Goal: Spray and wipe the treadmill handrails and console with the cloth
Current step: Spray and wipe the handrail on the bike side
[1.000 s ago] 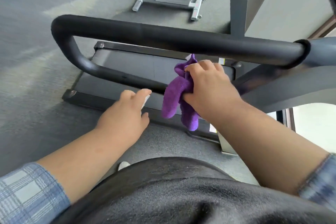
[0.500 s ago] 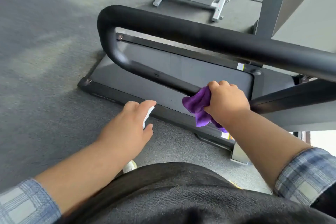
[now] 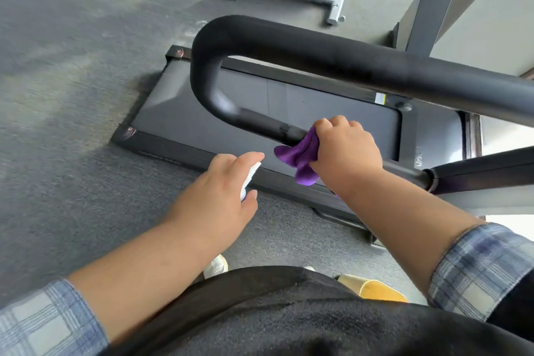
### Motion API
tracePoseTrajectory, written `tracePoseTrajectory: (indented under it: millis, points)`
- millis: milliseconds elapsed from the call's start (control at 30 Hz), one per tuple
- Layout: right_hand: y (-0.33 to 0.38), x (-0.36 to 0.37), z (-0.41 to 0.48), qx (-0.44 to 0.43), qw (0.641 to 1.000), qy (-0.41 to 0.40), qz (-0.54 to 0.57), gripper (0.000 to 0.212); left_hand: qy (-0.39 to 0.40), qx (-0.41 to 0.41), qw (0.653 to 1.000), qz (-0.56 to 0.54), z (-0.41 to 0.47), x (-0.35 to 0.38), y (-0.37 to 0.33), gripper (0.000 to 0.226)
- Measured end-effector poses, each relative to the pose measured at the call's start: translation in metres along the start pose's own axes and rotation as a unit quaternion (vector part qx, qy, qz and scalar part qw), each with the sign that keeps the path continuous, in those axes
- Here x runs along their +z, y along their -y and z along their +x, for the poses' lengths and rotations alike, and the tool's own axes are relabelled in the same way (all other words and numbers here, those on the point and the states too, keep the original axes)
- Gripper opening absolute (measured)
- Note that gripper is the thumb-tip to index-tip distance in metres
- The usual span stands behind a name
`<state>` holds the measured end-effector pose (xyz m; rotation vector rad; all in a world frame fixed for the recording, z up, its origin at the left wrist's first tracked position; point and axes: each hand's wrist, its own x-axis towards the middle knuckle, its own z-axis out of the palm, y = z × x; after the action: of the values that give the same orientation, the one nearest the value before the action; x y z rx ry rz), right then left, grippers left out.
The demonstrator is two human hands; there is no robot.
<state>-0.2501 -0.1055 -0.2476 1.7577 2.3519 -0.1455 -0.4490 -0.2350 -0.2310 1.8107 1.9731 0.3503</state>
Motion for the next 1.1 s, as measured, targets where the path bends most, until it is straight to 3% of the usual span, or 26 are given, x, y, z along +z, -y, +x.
tracePoseTrajectory:
  millis: [433,600,700,900,1100]
  points:
    - [0.109,-0.019,0.045,-0.042,0.997,-0.055,0.029,0.048,-0.005,0.089,0.996,-0.003,0.019,-0.038,0.065,0.061]
    - [0.137,-0.033,0.056,-0.052,0.983,-0.055,0.166,0.049,-0.008,0.117,0.993,0.011,0.023,-0.051,0.074,0.063]
    - [0.136,-0.034,0.052,-0.048,0.974,-0.077,0.208,0.052,0.002,0.145,0.989,0.022,0.025,-0.053,0.074,0.064]
    - [0.111,-0.024,0.038,-0.028,0.991,-0.058,0.115,0.061,0.020,0.194,0.980,0.033,0.037,-0.052,0.065,0.067]
    - [0.035,-0.009,-0.006,0.083,0.993,-0.027,0.077,0.077,0.037,0.236,0.971,0.024,0.044,-0.051,0.060,0.061]
